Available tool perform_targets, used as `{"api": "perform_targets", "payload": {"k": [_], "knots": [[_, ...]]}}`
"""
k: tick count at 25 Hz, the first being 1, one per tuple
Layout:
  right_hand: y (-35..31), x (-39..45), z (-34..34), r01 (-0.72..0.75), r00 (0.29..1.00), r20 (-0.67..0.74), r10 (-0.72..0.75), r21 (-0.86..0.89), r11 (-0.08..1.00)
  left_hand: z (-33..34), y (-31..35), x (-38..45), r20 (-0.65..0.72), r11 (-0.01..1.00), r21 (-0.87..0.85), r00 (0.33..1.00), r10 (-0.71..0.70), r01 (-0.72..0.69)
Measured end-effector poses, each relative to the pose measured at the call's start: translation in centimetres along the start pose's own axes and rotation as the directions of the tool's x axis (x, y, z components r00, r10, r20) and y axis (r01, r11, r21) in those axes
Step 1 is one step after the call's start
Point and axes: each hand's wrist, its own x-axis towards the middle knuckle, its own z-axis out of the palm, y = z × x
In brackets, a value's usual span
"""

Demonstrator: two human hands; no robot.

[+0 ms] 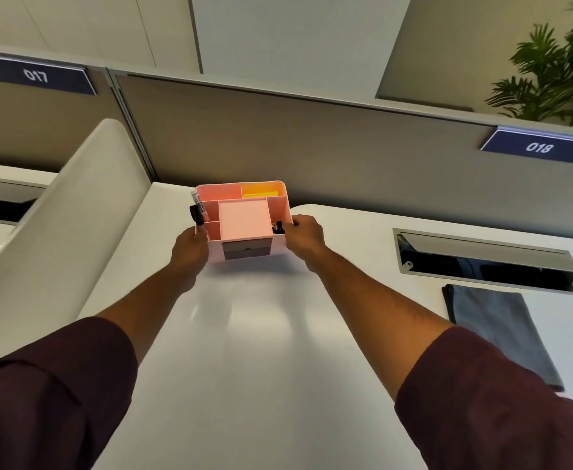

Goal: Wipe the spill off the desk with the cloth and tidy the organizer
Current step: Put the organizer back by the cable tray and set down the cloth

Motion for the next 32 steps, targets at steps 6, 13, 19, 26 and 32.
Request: {"api": "perform_targets", "payload": {"k": [6,13,19,26,32], "knots": [[5.5,-1.3,-9.7,-0.099,0.983,-0.142,0.116,0.125,0.987,9.9,2.5,-3.2,0.174,0.996,0.063,0.983,0.05,-0.062],[11.1,-2.4,-18.6,-0.187,0.952,-0.209,0.224,0.184,0.965,19.4,2.9,-6.3,0.281,0.991,0.121,0.96,0.021,-0.057],[14.2,-2.4,-20.1,-0.214,0.943,-0.192,0.273,0.278,0.936,22.5,2.5,-6.4,0.297,0.985,0.168,0.955,-0.008,-0.043],[15.5,-1.7,-20.2,-0.231,0.942,-0.185,0.281,0.254,0.939,23.9,1.6,-6.3,0.296,0.985,0.167,0.955,-0.023,-0.028],[16.5,-1.3,-19.0,-0.219,0.941,-0.195,0.276,0.27,0.938,23.6,0.6,-5.8,0.322,0.982,0.181,0.947,-0.012,-0.049]]}}
